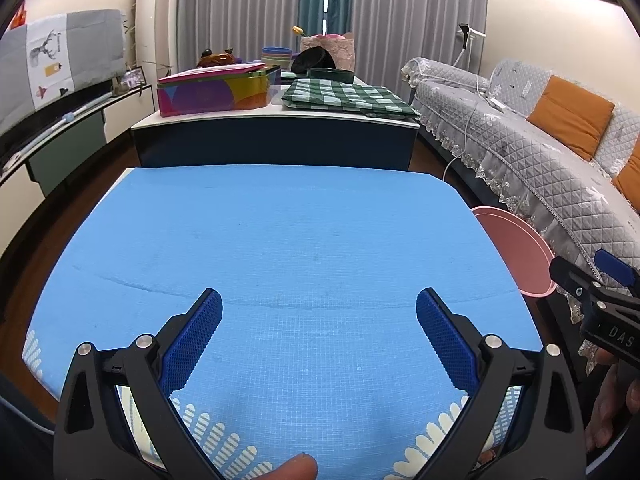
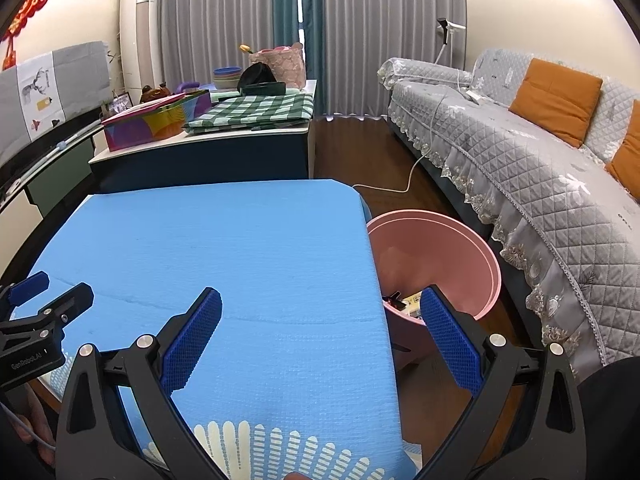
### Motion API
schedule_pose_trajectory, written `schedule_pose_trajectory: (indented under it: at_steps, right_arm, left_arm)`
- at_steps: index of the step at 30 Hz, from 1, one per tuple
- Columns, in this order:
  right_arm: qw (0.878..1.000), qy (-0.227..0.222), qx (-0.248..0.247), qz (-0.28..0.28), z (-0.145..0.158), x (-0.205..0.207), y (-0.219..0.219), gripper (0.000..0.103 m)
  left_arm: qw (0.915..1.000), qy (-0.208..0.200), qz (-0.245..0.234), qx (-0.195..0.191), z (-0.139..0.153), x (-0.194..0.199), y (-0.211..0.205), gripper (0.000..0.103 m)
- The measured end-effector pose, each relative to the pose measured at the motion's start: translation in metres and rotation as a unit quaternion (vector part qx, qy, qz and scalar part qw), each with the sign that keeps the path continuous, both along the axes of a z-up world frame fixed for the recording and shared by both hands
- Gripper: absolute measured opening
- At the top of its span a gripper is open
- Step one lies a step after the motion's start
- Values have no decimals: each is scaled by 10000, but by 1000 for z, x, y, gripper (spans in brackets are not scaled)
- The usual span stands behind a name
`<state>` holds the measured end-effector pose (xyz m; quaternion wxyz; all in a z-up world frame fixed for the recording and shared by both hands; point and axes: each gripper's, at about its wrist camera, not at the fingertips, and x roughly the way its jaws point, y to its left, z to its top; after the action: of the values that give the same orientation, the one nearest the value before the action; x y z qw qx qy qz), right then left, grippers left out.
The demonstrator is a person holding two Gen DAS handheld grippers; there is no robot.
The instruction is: Collect trash
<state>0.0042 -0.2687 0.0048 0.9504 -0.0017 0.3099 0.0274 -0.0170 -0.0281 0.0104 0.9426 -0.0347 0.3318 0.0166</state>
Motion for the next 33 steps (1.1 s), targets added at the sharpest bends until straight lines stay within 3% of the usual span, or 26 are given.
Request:
schedule_pose_trajectory:
  at_steps: [33]
  right_arm:
    - [10000, -28, 13, -38, 1, -2, -2, 98]
  left_arm:
    - [10000, -36, -72, -51, 2, -6, 0, 95]
